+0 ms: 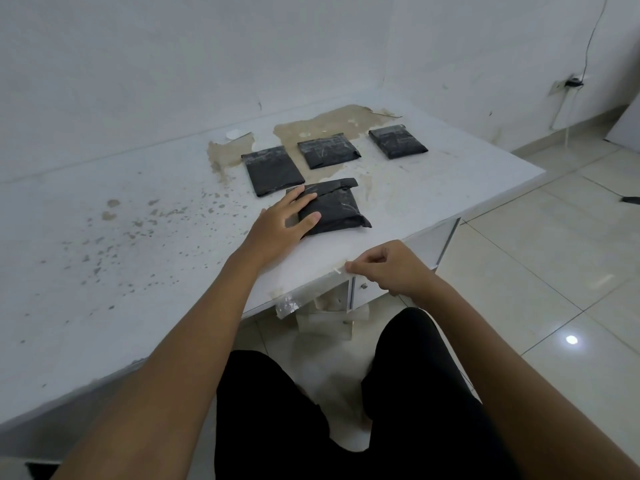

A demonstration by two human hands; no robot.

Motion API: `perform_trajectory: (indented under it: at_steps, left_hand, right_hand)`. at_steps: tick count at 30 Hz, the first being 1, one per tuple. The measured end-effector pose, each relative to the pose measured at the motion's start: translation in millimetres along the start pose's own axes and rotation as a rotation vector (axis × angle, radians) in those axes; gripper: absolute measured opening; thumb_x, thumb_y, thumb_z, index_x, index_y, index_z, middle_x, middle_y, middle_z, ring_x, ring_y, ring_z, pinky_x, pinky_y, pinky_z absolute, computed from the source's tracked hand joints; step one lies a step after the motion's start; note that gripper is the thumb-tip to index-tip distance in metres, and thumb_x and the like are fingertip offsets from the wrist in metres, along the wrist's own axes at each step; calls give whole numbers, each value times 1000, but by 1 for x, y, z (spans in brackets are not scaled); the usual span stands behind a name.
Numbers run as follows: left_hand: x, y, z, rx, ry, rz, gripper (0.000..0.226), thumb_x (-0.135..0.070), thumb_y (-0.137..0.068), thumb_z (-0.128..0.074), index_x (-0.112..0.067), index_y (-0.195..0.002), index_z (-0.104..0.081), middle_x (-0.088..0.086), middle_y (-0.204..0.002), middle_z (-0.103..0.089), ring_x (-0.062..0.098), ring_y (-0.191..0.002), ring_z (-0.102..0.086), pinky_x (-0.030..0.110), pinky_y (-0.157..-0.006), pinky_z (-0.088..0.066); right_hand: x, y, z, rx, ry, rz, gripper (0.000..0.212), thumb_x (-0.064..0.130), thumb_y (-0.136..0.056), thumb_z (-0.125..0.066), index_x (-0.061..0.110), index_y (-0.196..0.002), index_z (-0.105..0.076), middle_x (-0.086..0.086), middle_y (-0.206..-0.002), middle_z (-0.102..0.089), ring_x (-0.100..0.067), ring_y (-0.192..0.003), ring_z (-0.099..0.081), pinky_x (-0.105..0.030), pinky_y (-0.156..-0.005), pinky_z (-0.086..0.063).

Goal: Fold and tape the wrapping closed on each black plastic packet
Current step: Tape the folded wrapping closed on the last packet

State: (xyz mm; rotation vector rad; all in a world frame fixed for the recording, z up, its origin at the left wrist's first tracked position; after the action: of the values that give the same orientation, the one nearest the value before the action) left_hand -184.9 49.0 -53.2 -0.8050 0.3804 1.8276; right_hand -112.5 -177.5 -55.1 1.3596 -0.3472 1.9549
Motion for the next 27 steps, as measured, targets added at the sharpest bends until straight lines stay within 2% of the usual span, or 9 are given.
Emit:
perform_trajectory:
  at_steps: [7, 10, 14, 16, 18, 20, 22, 24, 27]
  left_hand:
    - [0, -1, 3, 27, 83, 30, 54, -60, -96, -58, -48, -148, -46, -30, -163, -25, 6, -151, -26, 41, -124, -22]
    - [-1, -1, 4, 32, 86, 33, 55, -60, -96, -58, -47, -148, -47, -30, -163, -25, 6, -151, -25, 37, -122, -22]
    - [0, -1, 5, 39, 104, 34, 54, -58, -96, -59, -47, -148, -48, -29, -163, -25, 5, -151, -27, 32, -118, -23]
    - [1, -1, 6, 43, 102, 35, 55, -59, -96, -60, -47, -148, -47, -29, -163, -24, 5, -150, -27, 31, -118, -23]
    - [2, -2, 6, 54, 105, 37, 56, -60, -95, -60, -48, -148, -47, -30, -163, -23, 4, -150, -26, 31, -118, -23]
    - [3, -4, 7, 68, 111, 46, 57, -61, -94, -60, -49, -148, -46, -30, -163, -23, 3, -150, -25, 31, -118, -22]
    - [4, -4, 8, 79, 117, 51, 57, -61, -94, -61, -50, -148, -46, -30, -163, -23, 3, -150, -25, 29, -116, -22]
    - [4, -4, 9, 89, 136, 55, 58, -62, -93, -62, -51, -147, -46, -31, -162, -23, 1, -149, -25, 26, -113, -23]
    - [4, -3, 10, 84, 152, 48, 59, -62, -92, -63, -50, -148, -47, -31, -162, -23, -4, -143, -24, 24, -112, -23]
  right_hand:
    - [0, 3, -3, -51, -5, 70, 15, 26, -91, -73, 14, -84, -79, 12, -68, -68, 11, -56, -56, -4, -50, -39]
    - [4, 4, -1, -33, 7, 121, 14, 26, -90, -74, 16, -81, -79, 4, -74, -71, 3, -66, -61, -9, -66, -43]
    - [13, 5, -1, -61, 25, 196, 15, 29, -90, -74, 19, -79, -79, 13, -65, -68, -8, -74, -66, -15, -80, -45]
    - [17, 6, 0, -86, 6, 233, 15, 30, -89, -74, 19, -80, -79, 9, -69, -70, -8, -73, -66, -22, -79, -51]
    - [23, 8, 2, -96, -7, 257, 14, 32, -89, -74, 20, -82, -79, 4, -74, -70, -11, -71, -65, -27, -69, -54]
    - [32, 11, 4, -76, 24, 281, 13, 32, -89, -74, 22, -83, -79, 2, -75, -70, -7, -58, -56, -21, -55, -47]
    - [42, 13, 9, -82, 12, 319, 12, 29, -89, -74, 22, -82, -78, -3, -79, -71, -5, -49, -44, -16, -50, -39]
    - [52, 14, 19, -116, -38, 344, 12, 28, -90, -72, 23, -81, -77, -5, -85, -72, -12, -51, -37, -19, -51, -36]
    - [66, 11, 33, -187, -52, 364, 13, 32, -91, -72, 29, -78, -75, 7, -92, -70, -20, -63, -40, -28, -61, -40]
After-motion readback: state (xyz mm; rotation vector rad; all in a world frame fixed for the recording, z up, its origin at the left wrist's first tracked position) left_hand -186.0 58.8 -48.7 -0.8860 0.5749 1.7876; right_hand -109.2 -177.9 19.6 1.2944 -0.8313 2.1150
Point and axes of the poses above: each hand's wrist, its own y-axis away from the middle knuckle, its own z-axis out of the back of the hand, x = y × z, the point moved 2 cm from there along -y, towards the middle knuckle
